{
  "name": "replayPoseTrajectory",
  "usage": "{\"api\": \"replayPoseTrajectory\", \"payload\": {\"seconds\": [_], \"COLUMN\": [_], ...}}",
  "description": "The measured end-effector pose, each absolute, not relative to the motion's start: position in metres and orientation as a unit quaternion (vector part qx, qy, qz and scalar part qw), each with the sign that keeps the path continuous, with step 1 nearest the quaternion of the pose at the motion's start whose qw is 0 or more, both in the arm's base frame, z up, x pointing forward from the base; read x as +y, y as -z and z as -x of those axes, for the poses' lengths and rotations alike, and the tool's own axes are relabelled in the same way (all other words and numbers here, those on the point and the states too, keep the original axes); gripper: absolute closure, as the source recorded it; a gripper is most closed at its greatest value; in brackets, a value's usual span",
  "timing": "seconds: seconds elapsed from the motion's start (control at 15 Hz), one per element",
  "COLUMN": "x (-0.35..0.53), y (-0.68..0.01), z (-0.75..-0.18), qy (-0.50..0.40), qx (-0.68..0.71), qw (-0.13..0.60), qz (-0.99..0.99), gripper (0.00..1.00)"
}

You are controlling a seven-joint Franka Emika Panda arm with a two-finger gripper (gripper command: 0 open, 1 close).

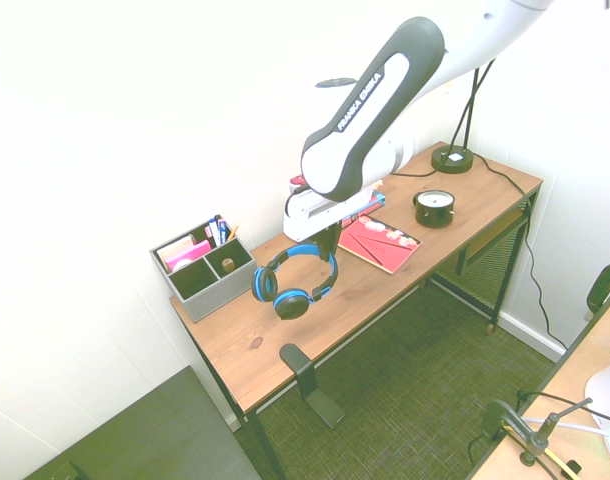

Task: Hang the headphone

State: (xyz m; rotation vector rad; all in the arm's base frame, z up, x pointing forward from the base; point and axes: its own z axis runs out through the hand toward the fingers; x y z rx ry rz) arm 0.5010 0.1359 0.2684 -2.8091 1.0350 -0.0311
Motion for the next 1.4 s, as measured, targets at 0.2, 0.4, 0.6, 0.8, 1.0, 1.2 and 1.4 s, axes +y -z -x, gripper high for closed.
{"api": "replayPoseTrajectory", "payload": {"seconds": [0.2, 0.4, 0.6, 0.8, 1.0, 1.2, 1.4], "x": [0.172, 0.203, 0.229, 0.242, 0.247, 0.246, 0.247], "y": [-0.266, -0.244, -0.213, -0.176, -0.14, -0.107, -0.081], "z": [-0.443, -0.396, -0.367, -0.351, -0.35, -0.364, -0.38], "qy": [0.0, -0.013, -0.018, -0.031, -0.036, -0.041, -0.049], "qx": [0.296, 0.264, 0.242, 0.236, 0.239, 0.249, 0.257], "qw": [0.06, 0.049, 0.046, 0.036, 0.031, 0.026, 0.02], "qz": [0.953, 0.963, 0.969, 0.971, 0.97, 0.967, 0.965], "gripper": [1.0, 1.0, 1.0, 1.0, 1.0, 1.0, 0.0]}}
